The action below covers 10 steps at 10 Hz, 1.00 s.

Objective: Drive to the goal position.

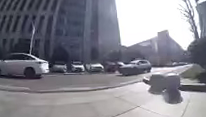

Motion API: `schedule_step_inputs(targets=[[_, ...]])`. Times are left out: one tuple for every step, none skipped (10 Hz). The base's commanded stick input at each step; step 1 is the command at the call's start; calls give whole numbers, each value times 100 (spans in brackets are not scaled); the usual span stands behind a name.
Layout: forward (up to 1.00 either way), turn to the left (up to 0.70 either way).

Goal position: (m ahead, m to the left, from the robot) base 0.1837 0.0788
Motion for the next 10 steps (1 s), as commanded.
schedule_step_inputs(targets=[[-100,43],[-100,43],[-100,43],[-90,39],[-54,25],[-18,10],[17,-4],[53,-18],[89,-32],[100,-37]])
